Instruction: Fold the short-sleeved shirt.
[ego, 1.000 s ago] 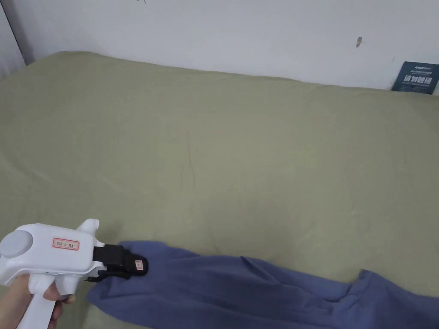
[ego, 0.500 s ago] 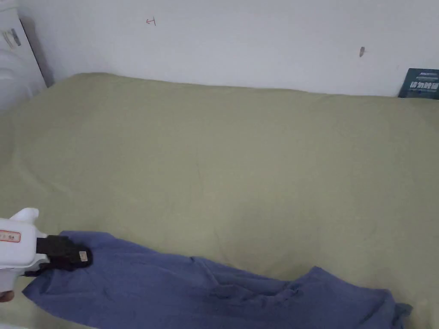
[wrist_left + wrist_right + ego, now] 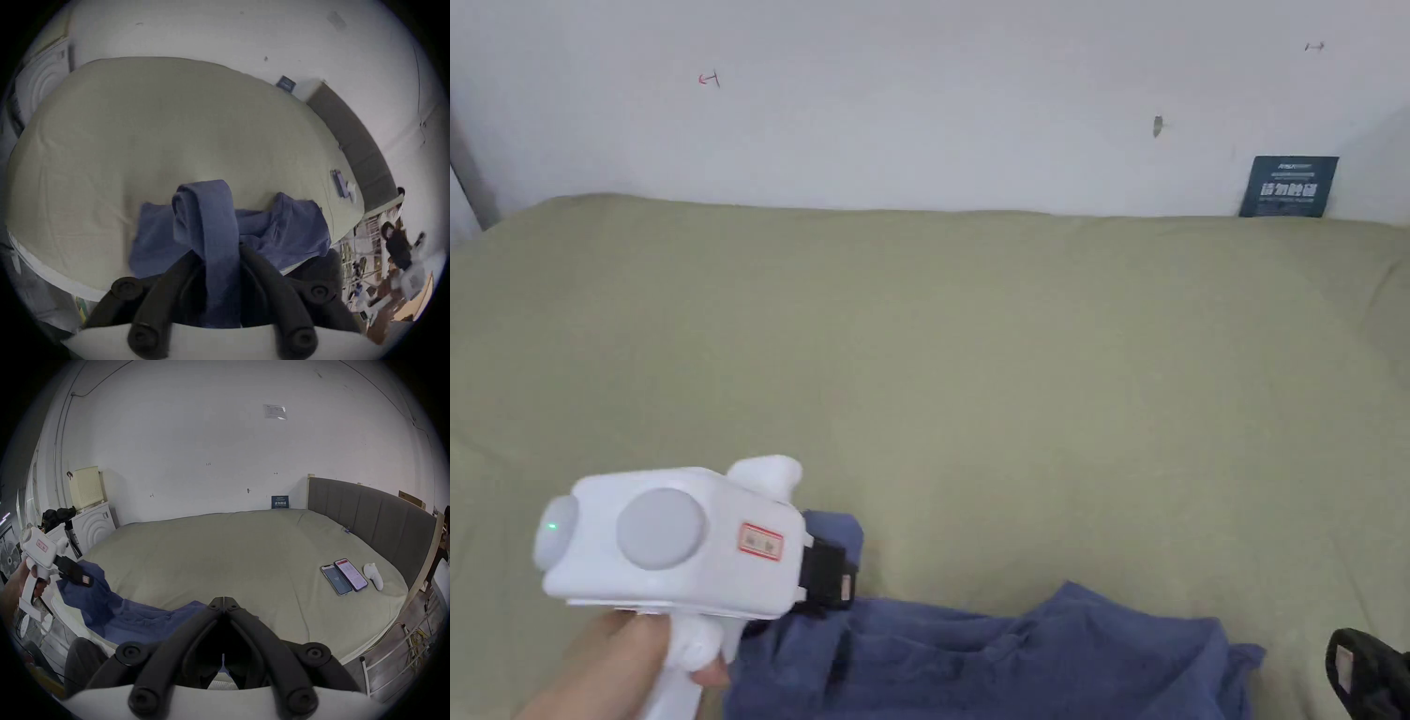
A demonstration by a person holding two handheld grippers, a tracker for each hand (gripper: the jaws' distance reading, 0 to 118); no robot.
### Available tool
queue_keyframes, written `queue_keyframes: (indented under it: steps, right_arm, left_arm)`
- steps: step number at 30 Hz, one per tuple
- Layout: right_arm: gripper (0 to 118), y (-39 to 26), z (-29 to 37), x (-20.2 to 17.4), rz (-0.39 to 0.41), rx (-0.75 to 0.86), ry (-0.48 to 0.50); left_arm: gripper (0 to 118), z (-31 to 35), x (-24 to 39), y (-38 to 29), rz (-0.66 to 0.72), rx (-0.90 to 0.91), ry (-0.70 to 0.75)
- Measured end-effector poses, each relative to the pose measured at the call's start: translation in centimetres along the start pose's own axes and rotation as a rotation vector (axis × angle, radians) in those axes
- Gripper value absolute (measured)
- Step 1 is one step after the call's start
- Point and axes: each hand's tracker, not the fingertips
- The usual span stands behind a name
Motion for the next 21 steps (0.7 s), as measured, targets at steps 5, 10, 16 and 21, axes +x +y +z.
queue_keyframes:
  steps: [5,10,16,21]
  right_arm:
    - [0,-0.4,0.4,0.8,-0.026,-0.008,-0.012]
    - [0,-0.5,0.7,1.2,-0.031,-0.022,-0.027]
    - [0,-0.5,-0.1,0.9,-0.049,-0.036,0.0]
    - [0,-0.7,-0.7,0.0,-0.039,-0.048,0.027]
  left_arm:
    - [89,-8.2,3.6,-1.5,-0.039,-0.023,-0.044]
    - [113,-8.2,4.1,-1.7,-0.021,-0.027,-0.09]
    - [0,-1.8,-0.9,-1.3,0.029,0.1,-0.103]
    - [0,-2.8,-3.8,-2.1,0.066,0.041,-0.087]
